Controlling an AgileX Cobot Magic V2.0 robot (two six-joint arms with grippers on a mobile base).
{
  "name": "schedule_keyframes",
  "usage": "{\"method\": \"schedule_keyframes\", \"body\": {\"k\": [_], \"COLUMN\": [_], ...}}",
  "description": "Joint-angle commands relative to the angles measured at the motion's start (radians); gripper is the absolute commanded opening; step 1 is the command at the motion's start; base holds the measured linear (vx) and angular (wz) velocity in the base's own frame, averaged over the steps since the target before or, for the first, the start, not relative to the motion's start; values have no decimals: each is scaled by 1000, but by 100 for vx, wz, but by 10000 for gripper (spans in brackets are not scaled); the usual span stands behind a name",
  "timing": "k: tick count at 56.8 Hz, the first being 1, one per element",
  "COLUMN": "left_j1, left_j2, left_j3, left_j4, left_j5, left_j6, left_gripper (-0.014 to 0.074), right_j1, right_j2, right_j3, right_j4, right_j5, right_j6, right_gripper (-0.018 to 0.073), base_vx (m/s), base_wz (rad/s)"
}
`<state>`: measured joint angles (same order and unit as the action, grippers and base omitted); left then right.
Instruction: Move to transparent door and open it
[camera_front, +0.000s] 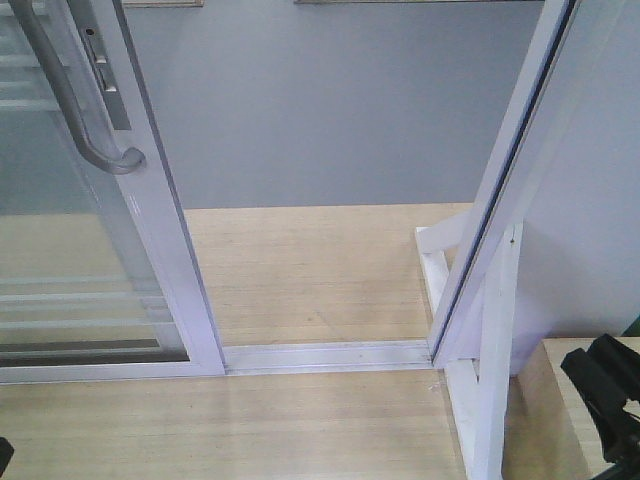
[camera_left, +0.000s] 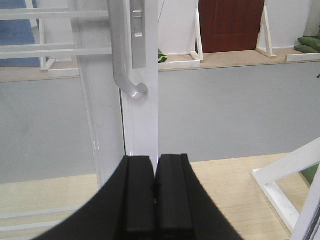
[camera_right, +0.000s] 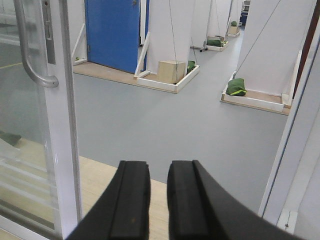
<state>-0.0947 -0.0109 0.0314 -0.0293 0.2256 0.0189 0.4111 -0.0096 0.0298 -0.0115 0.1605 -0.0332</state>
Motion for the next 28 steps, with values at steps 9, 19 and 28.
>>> {"method": "schedule_keyframes", "body": {"k": [9, 19, 28], "left_j1": [-5, -5, -5], "left_j2": [-14, -14, -14], "left_j3": [12, 12, 12], "left_j4": [-2, -2, -2], "left_j5": [-77, -77, -77], "left_j6": [-7, -7, -7], "left_gripper": [-6, -6, -6], "right_j1": [-5, -5, -5], "right_j2": [-18, -18, -18], "right_j3": [4, 4, 4], "right_j4": [-1, -1, -1], "right_j5": [-60, -60, -60], "right_j6": [-4, -4, -4], "right_gripper": [217, 217, 217], "base_vx": [0, 0, 0], "base_wz": [0, 0, 0]}}
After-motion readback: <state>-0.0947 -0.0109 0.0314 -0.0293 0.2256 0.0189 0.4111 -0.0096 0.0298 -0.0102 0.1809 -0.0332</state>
